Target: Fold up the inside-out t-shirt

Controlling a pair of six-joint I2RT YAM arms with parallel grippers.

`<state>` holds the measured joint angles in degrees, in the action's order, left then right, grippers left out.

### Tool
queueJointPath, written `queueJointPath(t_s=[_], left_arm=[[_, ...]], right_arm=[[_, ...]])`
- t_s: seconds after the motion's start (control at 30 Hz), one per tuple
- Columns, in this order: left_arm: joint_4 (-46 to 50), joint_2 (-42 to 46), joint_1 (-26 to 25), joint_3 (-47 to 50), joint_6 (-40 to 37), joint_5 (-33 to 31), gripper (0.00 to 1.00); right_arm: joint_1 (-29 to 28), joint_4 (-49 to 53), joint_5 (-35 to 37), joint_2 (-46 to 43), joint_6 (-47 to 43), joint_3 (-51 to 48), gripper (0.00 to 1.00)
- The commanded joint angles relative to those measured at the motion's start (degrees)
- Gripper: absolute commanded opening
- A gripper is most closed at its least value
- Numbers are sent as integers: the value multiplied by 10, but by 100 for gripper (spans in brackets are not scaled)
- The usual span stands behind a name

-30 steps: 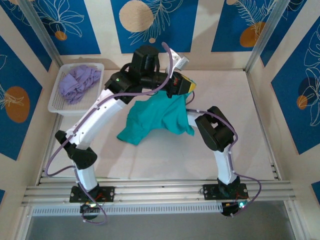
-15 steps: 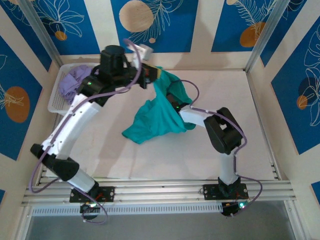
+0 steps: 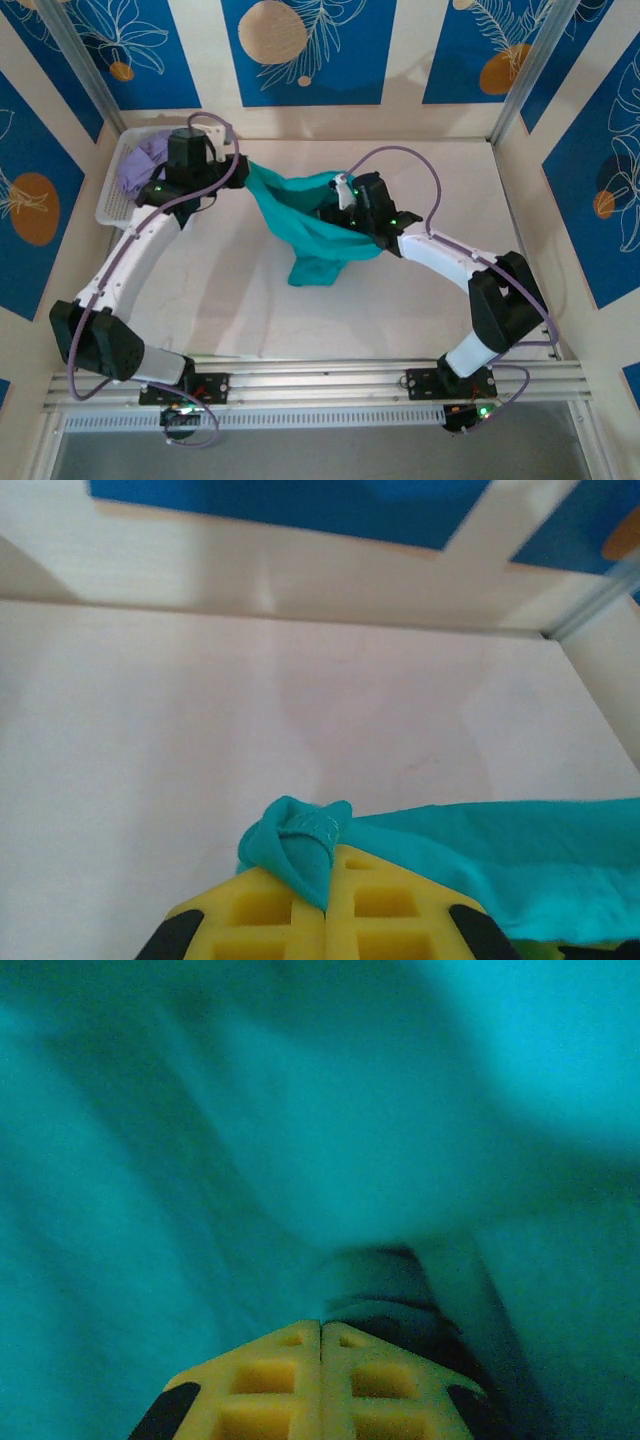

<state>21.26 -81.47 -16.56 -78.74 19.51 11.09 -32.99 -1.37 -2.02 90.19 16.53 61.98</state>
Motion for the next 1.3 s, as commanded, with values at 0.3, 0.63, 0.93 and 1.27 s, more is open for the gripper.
queueJointPath(t_s=[0.3,0.63,0.93,1.27], left_arm=[[-51,-49,11,42,15,-106,0],[-155,-84,-15,147,8,-15,0],[-157,-118,-19,224,11,-109,0],[-275,-76,-5,332,94,-57,26]], right_arm=[[34,-102,-197,-72,61,34,0],[44,-157,-254,-24,107,47,0],[97,-155,-263,-83,88,34,0],[129,-170,-266,-119,98,-49,0]])
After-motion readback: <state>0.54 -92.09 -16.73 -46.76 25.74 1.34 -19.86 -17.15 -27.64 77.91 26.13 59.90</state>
